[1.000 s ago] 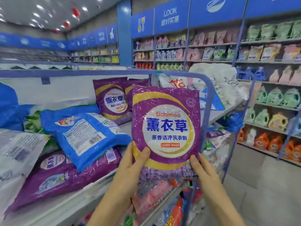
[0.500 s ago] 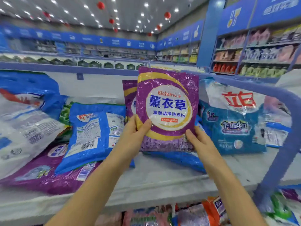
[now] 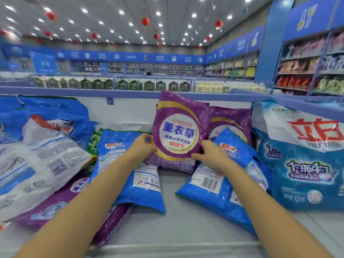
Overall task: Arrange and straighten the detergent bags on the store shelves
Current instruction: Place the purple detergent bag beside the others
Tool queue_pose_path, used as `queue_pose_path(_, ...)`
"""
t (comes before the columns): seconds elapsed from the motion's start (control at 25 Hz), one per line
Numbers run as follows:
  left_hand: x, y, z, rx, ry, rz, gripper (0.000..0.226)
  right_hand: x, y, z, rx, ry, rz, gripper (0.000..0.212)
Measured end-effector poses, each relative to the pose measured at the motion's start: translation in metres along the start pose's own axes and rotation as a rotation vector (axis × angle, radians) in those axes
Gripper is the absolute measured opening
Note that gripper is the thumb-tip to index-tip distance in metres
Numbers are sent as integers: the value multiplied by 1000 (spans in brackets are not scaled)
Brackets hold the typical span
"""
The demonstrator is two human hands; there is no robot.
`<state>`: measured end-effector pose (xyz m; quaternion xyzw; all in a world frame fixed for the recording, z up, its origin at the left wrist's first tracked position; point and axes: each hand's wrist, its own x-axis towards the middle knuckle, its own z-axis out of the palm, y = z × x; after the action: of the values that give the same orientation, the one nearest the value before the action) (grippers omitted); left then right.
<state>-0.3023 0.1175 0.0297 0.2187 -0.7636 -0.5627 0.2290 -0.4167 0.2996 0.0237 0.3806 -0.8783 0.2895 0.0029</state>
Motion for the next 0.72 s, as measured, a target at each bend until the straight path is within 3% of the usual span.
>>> queue_pose_path(0.12,1,-3,2,259,-99,36,37,-5,5,0,-152,50,57,31)
queue_pose_path(0.24,-1,3,11,356,-166,55,45,-14,7,-13,-276,180,77,31)
queue_pose_path(0.4,-5,3,26,759,-180,106,46,-20,4,-16,-504,239,113,24)
queue_pose_path(0.64,2,-6,23,810,-173,19,41,-24,0,-11,-524,206,142,18)
queue_pose_path(0.72,1,-4,22,733,-167,-13,45,-29,1,-4,-549,212,116,26)
